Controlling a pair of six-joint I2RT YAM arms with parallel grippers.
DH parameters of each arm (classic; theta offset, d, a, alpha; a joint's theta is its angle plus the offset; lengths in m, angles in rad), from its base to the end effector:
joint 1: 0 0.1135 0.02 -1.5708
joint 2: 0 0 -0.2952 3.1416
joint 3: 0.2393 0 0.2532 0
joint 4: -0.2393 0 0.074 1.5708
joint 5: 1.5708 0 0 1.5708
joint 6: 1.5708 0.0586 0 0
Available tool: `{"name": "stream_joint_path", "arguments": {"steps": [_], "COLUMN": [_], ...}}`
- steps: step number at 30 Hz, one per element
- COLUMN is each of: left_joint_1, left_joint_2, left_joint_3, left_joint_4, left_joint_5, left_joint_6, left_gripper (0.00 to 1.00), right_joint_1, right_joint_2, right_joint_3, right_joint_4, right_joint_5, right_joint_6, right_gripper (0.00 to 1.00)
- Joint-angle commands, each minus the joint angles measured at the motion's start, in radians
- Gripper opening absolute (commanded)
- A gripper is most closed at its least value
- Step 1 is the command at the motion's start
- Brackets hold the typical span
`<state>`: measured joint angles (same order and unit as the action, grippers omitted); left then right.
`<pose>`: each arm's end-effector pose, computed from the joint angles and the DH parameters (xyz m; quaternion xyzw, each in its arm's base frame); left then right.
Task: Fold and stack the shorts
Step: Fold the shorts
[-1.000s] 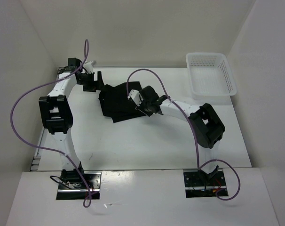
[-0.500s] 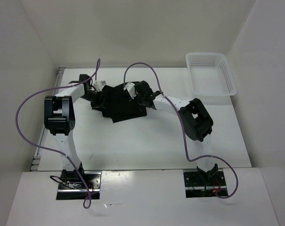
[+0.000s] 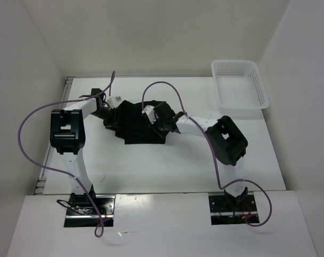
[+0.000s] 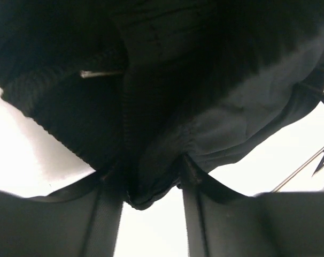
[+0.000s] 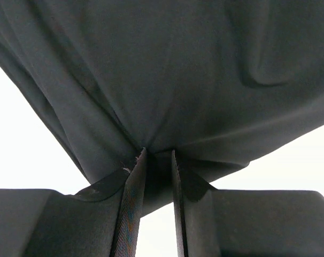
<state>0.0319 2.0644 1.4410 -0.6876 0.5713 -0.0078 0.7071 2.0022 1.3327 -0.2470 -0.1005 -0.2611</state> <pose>0.4271 -0.0181 0.1594 0.0176 0.9519 -0.2779 0.1276 0.3414 0.2995 0.1711 -0.4545 0.8296 0.1174 0.3025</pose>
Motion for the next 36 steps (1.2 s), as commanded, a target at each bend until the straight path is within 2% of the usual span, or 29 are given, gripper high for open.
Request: {"name": "stream_joint_path", "arguments": {"steps": [1,5,10,12,15,17,19,22,24,29,31,36], "left_joint_1": [0.0,0.0,0.009,0.026,0.051,0.06,0.06,0.103,0.175,0.376,0.393,0.404], "left_joint_2": [-0.041,-0.064,-0.099,-0.139,-0.196,-0.226,-0.242,-0.294,-0.374,-0.596,-0.625,-0.647], "left_joint_3": [-0.054,-0.065,-0.053,-0.044,-0.056,-0.067,-0.067,-0.048,-0.063,-0.204,-0.244,-0.254], "left_joint_4": [-0.052,-0.072,-0.118,-0.144,-0.144,-0.133,-0.133,-0.113,-0.078,0.166,0.198,0.175], "left_joint_5": [-0.057,-0.047,-0.025,-0.007,0.022,0.022,0.012,0.012,0.021,0.0,-0.019,0.052], "left_joint_6": [0.008,0.008,0.008,0.008,0.008,0.008,0.008,0.008,0.008,0.008,0.008,0.008], "left_gripper": [0.54,0.65,0.69,0.72,0.83,0.98,1.0,1.0,1.0,1.0,1.0,1.0], "right_joint_1": [0.025,0.025,-0.01,-0.075,-0.156,-0.185,-0.224,-0.267,-0.291,-0.418,-0.432,-0.445], "right_joint_2": [-0.06,-0.072,-0.138,-0.164,-0.215,-0.247,-0.257,-0.316,-0.379,-0.502,-0.549,-0.641], "right_joint_3": [-0.032,0.014,0.152,0.2,0.255,0.255,0.255,0.203,0.139,-0.018,-0.087,-0.184], "right_joint_4": [-0.057,-0.057,-0.076,-0.124,-0.196,-0.196,-0.205,-0.206,-0.173,-0.086,-0.075,-0.075], "right_joint_5": [-0.039,0.024,0.154,0.154,0.144,0.168,0.192,0.24,0.265,0.337,0.337,0.314], "right_joint_6": [0.039,0.029,-0.009,-0.009,-0.039,-0.061,-0.07,-0.095,-0.128,-0.178,-0.204,-0.205], "right_gripper": [0.31,0.31,0.36,0.43,0.56,0.65,0.76,0.84,0.9,0.94,0.96,0.97]}}
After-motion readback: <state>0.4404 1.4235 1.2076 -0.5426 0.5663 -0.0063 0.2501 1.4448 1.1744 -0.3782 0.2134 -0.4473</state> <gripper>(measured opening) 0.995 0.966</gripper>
